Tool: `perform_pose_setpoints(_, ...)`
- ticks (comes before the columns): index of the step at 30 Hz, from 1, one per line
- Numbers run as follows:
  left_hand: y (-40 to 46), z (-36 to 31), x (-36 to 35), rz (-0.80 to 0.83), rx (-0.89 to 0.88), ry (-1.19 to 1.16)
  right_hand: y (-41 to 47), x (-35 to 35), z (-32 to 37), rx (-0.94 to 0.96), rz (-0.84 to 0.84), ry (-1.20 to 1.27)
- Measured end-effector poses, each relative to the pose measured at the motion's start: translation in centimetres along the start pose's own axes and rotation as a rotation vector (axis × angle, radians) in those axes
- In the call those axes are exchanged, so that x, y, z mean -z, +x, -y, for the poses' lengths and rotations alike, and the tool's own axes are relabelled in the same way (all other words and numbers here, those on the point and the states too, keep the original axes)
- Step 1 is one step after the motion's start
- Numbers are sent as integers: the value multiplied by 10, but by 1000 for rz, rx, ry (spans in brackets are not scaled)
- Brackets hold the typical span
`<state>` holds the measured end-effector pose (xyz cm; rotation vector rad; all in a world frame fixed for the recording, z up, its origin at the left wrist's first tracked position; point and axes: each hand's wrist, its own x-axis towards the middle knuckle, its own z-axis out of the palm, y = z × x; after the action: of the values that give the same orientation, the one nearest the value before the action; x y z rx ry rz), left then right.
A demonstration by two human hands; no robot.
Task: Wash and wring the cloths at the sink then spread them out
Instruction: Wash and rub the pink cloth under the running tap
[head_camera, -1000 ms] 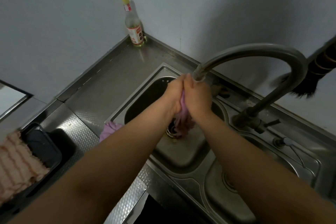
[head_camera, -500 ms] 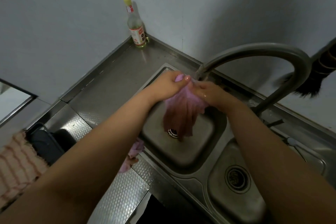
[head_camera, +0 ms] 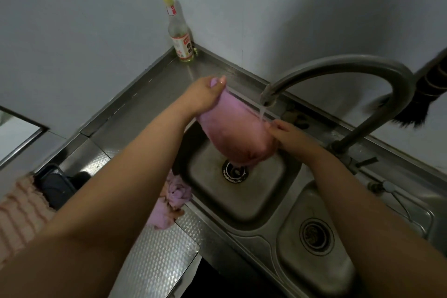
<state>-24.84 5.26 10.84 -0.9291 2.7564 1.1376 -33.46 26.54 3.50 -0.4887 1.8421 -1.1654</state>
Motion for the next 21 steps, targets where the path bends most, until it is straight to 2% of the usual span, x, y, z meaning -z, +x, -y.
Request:
perform_pose_setpoints(2,1,8,1,30,1,-41,-4,4,2,1,30,-116)
perform_pose_setpoints(5,-4,14,2,43,-17,-227,-9,6,6,-35,104,-305)
perform_pose_setpoints(7,-7,19,-2,34,-9,-328,-10,10,5,-31,104,-319)
perform_pose_setpoints(11,-6,24,-32,-31,108,-576,-15,6,15,30,-108,23)
perform_pose_setpoints(13,-3,18,-57,-41,295,-863,-17,-6,23,102,-189,119)
perform_pose_setpoints(15,-1,6,-80,51,502,-1160,-18,-31,34,143,-207,151)
perform_pose_setpoints(17,-5,-9,-95,90,610,-1290,-11,-54,42,167,-298,49)
perform_pose_setpoints(19,-14,-30,-105,59,617,-1299,1,-55,48,132,-457,-212)
perform_pose_setpoints(21,-26,-45,-111,60,596,-1294,15,-39,46,71,-584,-231)
